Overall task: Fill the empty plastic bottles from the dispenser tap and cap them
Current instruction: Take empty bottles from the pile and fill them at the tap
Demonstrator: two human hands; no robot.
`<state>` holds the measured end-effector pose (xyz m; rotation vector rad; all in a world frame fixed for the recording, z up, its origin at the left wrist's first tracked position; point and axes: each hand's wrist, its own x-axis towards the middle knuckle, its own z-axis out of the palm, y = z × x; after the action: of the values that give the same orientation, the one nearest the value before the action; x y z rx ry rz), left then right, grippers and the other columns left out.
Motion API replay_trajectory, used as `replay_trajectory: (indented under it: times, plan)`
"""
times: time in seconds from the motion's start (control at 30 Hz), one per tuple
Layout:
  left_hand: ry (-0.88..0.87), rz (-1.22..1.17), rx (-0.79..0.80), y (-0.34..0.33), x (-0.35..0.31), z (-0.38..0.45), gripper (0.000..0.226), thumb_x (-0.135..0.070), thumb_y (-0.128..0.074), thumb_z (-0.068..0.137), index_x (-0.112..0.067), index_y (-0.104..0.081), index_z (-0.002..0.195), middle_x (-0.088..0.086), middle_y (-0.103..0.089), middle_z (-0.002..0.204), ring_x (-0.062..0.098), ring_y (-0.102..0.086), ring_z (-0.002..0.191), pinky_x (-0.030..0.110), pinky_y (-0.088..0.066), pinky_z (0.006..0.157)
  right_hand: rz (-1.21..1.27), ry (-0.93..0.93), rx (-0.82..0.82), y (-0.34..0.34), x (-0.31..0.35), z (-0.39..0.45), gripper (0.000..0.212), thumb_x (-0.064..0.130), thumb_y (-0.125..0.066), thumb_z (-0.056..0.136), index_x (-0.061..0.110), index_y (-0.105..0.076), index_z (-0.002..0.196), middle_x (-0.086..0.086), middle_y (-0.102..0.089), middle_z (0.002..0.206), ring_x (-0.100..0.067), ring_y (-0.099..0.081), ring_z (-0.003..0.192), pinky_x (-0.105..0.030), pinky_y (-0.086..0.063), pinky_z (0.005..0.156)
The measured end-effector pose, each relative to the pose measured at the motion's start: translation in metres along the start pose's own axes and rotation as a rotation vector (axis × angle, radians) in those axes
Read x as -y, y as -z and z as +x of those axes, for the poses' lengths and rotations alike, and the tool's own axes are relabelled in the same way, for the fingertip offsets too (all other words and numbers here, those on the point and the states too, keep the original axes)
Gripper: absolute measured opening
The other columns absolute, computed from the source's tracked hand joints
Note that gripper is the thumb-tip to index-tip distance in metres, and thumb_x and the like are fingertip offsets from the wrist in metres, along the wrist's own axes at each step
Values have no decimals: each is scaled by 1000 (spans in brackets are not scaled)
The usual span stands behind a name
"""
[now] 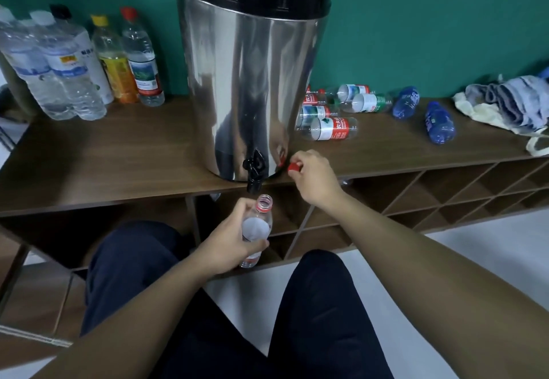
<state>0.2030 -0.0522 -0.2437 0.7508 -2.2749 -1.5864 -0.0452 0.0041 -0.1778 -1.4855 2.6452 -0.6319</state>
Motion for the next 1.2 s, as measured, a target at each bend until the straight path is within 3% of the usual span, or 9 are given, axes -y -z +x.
replay_trajectory:
  times: [0.17,0.27,0.33,0.47,0.6,0.8,0.93,1.03,1.2]
  plan:
    - [87,-46,-49,1,15,6,70,-45,-91,72,-40,-49,128,-12,-76,125,15,-74,116,56,-60,106,35,-3,-61,1,0,-10,28,18,-77,102,13,-73,129,-9,-64,127,-28,-70,102,-42,-58,98]
    - [105,-74,-84,-1,18,8,71,-42,-93,72,-38,-50,127,-13,-76,125,13,-72,119,56,-59,109,130,11,-187,16,13,-24,9,24,-70,107,20,-75,112,3,-68,108,-14,-66,92,-43,-61,89]
    - [115,-104,-113,-3,17,9,68,-30,-97,78,-35,-51,127,-13,-76,124,12,-71,119,54,-58,109,275,42,-224,30,34,-38,14,34,-64,110,24,-72,104,10,-70,92,-8,-66,85,-39,-59,82]
    - [99,-78,-186,-4,12,6,63,-26,-97,82,-36,-51,125,-14,-74,123,7,-70,117,51,-57,110,587,160,-134,57,85,-65,24,45,-62,111,26,-70,99,3,-71,78,-14,-70,78,-35,-55,75]
    - [27,-73,-240,-4,9,4,66,-25,-97,81,-36,-54,130,-13,-74,125,7,-70,120,52,-55,114,577,224,-79,60,109,-69,27,46,-63,110,25,-68,93,9,-56,60,-9,-57,62,-21,-41,65]
    - [25,-93,-259,-3,15,6,68,-25,-99,80,-38,-56,131,-12,-75,125,12,-72,119,53,-57,112,467,236,-34,55,107,-55,26,27,-51,114,23,-64,92,20,-58,62,-7,-56,61,-20,-37,59]
    - [17,-85,-249,-3,14,5,62,-22,-99,83,-37,-65,133,-14,-77,122,4,-72,115,45,-59,112,627,112,-26,45,97,-52,33,18,-42,114,26,-64,91,19,-59,68,-6,-55,65,-28,-44,65]
    - [-1,-86,-253,-3,13,5,62,-21,-98,84,-36,-67,136,-15,-77,121,1,-72,115,38,-59,109,974,-84,69,30,84,-61,34,14,-36,117,18,-65,98,9,-52,63,-13,-45,58,-33,-35,55]
    - [1,-83,-257,-4,11,6,64,-24,-98,84,-37,-65,138,-14,-77,123,3,-72,116,40,-60,109,1057,-173,122,25,84,-68,16,28,-58,113,18,-68,105,7,-52,67,-9,-42,57,-28,-35,53]
